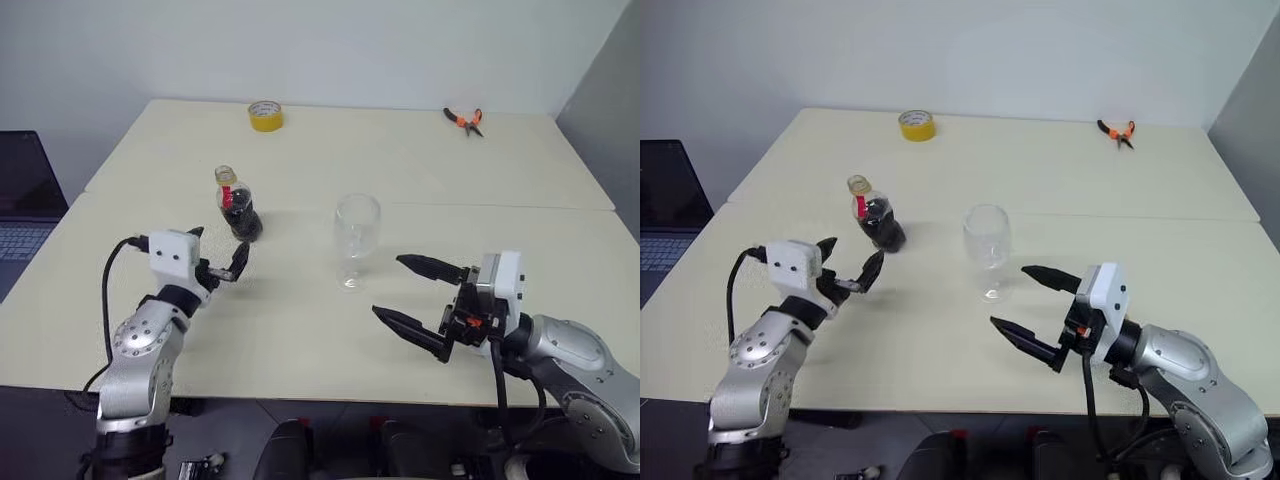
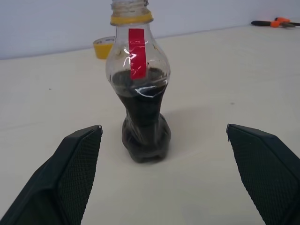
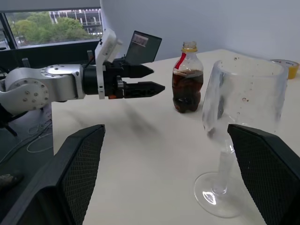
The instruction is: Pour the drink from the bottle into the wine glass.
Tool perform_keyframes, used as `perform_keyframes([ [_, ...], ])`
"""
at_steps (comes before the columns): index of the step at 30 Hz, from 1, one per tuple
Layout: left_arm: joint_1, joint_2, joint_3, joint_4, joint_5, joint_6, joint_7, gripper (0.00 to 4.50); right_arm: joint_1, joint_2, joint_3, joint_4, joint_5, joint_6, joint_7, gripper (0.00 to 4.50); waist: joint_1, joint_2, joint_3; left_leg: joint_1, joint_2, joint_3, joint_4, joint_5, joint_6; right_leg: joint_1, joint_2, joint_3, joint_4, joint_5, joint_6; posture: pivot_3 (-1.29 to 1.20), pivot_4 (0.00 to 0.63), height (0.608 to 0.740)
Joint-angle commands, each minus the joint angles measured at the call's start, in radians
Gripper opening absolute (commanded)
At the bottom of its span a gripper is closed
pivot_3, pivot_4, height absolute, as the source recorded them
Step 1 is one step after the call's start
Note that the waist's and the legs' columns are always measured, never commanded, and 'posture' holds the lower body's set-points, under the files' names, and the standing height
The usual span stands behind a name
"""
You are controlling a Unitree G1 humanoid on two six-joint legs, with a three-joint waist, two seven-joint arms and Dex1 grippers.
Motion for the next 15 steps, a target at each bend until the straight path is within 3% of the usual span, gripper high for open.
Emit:
perform_keyframes([
  [1, -0.059, -0.003, -0.017, 0.054, 0.036, -0.017, 0.022, 4.5, -0.021, -0.012, -0.019, -0.047, 0.03, 0.008, -0.015, 4.47, 0.001, 0.0, 0.0, 0.0, 0.0, 0.0, 0.0, 0.0, 0.0, 0.0, 0.0, 0.0, 0.0, 0.0, 0.0, 0.0, 0.15, 0.74],
  [15, -0.282, -0.017, -0.036, 0.361, 0.074, -0.072, 0.036, 4.5, -0.045, -0.041, -0.025, -0.057, 0.047, 0.021, -0.036, 4.47, 0.001, 0.0, 0.0, 0.0, 0.0, 0.0, 0.0, 0.0, 0.0, 0.0, 0.0, 0.0, 0.0, 0.0, 0.0, 0.0, 0.15, 0.74],
])
